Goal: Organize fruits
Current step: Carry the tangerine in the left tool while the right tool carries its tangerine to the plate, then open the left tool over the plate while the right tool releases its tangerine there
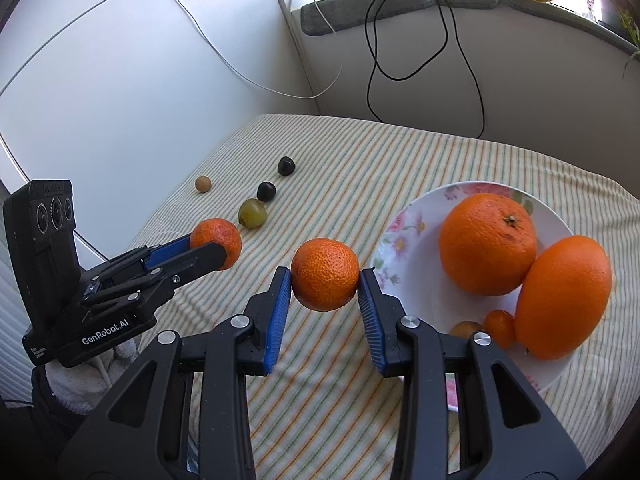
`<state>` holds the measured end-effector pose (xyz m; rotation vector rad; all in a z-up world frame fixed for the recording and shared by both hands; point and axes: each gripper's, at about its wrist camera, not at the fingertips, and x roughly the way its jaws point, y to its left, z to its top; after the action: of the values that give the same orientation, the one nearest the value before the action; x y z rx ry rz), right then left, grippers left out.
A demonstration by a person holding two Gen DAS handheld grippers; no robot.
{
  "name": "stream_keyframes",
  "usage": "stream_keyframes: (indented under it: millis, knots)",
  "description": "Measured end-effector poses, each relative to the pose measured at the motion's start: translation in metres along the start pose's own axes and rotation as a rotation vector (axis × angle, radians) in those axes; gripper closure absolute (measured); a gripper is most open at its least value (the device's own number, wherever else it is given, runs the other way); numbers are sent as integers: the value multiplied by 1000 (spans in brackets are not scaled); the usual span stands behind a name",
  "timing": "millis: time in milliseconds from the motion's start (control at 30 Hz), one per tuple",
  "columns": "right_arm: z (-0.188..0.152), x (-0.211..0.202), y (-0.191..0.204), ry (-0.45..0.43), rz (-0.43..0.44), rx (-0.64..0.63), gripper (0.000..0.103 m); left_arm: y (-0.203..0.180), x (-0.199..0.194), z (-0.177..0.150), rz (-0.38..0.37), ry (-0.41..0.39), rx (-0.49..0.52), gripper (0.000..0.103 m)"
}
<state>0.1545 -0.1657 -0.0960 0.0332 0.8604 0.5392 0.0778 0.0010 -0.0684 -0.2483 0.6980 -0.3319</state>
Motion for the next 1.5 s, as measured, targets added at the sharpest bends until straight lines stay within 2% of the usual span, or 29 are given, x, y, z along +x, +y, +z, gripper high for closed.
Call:
stream_keyframes:
  millis: [300, 533, 933, 1367, 1433, 1500]
  knots:
    - [-12, -16, -26, -10, -51, 34, 67, -28, 23, 11, -59, 21, 54, 68]
    - [-18, -17, -28, -9, -88, 18, 67, -47, 41, 19, -94, 41, 83, 68]
    - [-23, -11, -26, 1, -119, -20, 67, -59, 59, 23, -106, 71, 102, 68]
    - [-23, -12, -26, -3, -135, -22, 65, -66, 58, 26, -100, 71, 107, 65]
    - [-23, -13, -26, -3, -148, -31, 60, -67, 56, 26, -99, 64, 107, 58]
    - [-23, -16, -25, -13, -156, -33, 43, -68, 54, 28, -95, 55, 110, 56]
